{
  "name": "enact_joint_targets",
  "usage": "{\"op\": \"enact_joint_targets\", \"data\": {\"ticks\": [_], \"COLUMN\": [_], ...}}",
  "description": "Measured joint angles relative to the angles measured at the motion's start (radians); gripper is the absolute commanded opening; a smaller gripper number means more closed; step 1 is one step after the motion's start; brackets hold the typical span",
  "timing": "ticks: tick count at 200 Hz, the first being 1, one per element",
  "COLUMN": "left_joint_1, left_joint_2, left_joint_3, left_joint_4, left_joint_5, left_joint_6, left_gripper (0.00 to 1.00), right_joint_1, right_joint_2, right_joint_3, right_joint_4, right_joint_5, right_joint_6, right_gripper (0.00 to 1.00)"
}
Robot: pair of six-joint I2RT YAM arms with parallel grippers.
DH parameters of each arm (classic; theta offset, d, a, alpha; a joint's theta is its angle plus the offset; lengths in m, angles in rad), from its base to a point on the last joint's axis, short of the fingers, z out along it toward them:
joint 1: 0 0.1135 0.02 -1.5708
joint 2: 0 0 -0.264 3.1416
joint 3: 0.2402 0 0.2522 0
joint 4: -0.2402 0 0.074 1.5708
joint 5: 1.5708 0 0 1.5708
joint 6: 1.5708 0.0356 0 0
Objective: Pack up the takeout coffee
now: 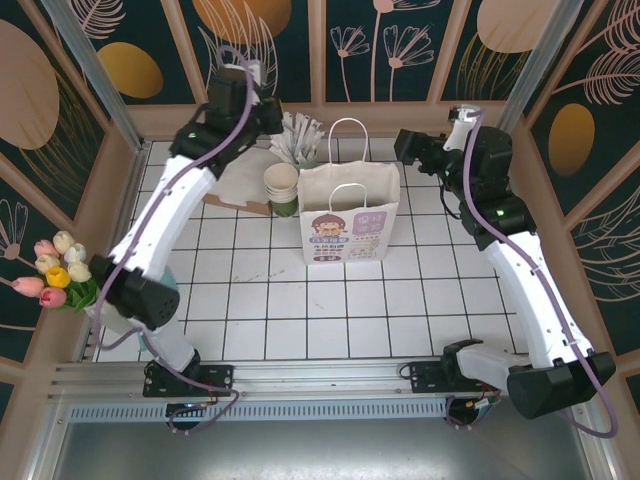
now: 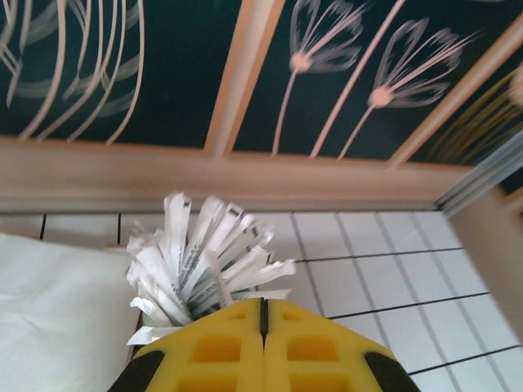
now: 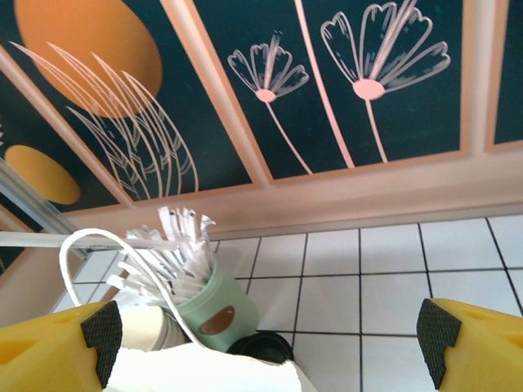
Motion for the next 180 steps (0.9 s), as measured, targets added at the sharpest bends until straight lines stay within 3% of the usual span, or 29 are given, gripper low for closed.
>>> {"op": "enact_joint_targets", "data": {"ticks": [69,180], "left_joint_1": [0.000,0.000], "left_joint_2": [-0.348,-0.603], "left_joint_3": [-0.047,-0.234], "left_joint_4": [-0.031,-0.169], "left_joint_5": [0.128,0.375], "left_joint_6": [0.042,0.050], "left_gripper": [0.00,0.00], "right_joint_1": [0.001,0.007], "right_joint_2": [-0.019,-0.061], "right_joint_3": [0.000,-0.013], "right_joint_4": [0.029,0.045], "right_joint_5": [-0.050,-0.053], "right_joint_6": [0.005,0.044], "right_gripper": [0.91,0.90]}}
